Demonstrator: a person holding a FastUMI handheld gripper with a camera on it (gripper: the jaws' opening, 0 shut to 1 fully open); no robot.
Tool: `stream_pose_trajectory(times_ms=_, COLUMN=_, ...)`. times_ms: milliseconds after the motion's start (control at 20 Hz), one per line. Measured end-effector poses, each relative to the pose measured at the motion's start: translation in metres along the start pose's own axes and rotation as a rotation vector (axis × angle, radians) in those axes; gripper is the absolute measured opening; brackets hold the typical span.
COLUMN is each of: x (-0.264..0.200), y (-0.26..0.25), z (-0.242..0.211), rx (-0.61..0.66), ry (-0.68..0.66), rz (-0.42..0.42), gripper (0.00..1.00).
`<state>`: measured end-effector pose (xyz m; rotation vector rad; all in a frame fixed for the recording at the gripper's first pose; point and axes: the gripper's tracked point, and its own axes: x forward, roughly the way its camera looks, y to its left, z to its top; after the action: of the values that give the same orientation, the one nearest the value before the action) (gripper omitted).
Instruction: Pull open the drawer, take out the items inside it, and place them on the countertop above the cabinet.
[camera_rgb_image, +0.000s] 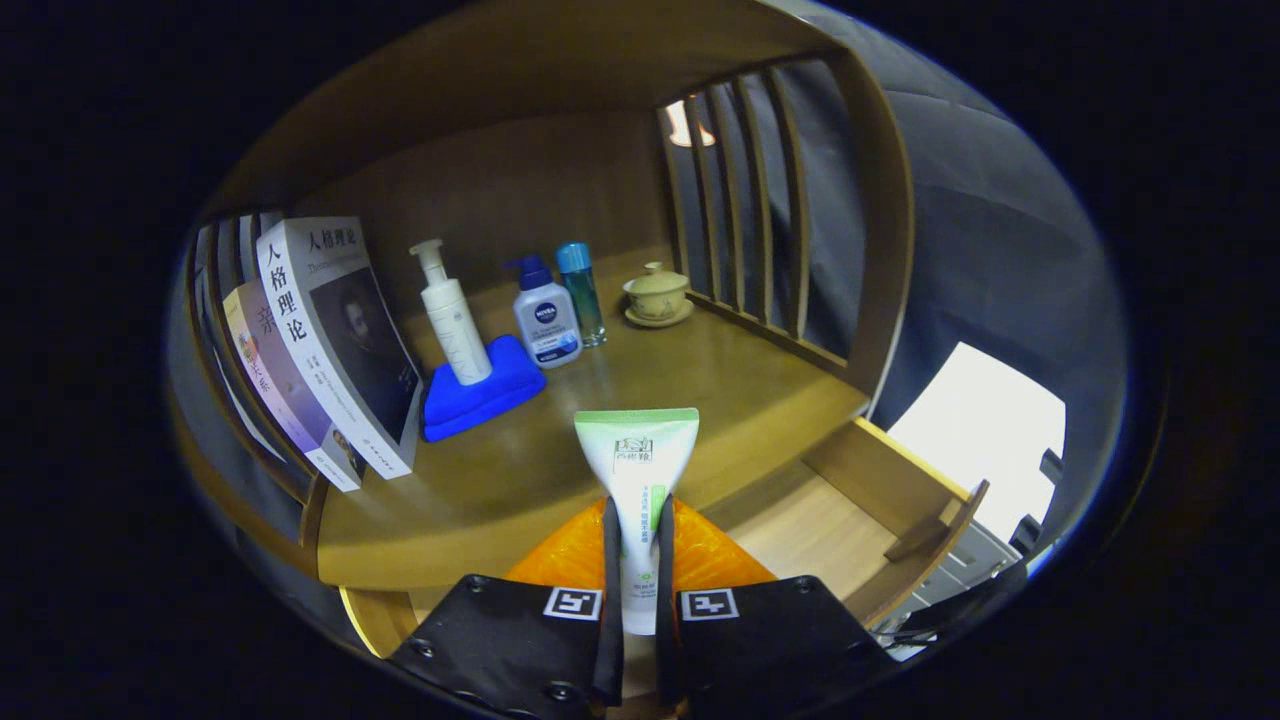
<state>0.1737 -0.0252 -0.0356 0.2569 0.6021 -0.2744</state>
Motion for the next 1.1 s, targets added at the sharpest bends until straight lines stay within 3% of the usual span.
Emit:
stream_pose_trajectory(times_ms=250, x=0.025, y=0.023, z=0.032, rx=-0.136, ry=-0.005, rz=0.011, gripper=0.15)
stream_pose_trajectory(times_ms=400, x=0.041, y=0.042, z=0.043, rx=-0.155, ry=-0.001, rz=0.068, gripper=0.15)
stream_pose_trajectory(times_ms=600, x=0.064, y=0.05, z=0.043, rx=-0.192, ry=0.015, rz=0.123, gripper=0.15)
stream_pose_trajectory(times_ms=800, x=0.073, y=0.053, z=0.031, rx=-0.251, ry=0.04, rz=0.161, gripper=0.22)
stream_pose_trajectory(times_ms=1050, x=0.056, y=0.06, z=0.039, rx=-0.269, ry=-0.039, rz=0.221, gripper=0.97)
stream_pose_trajectory(times_ms=1100, x=0.051, y=0.061, z=0.043, rx=-0.27, ry=-0.068, rz=0.229, gripper=0.96)
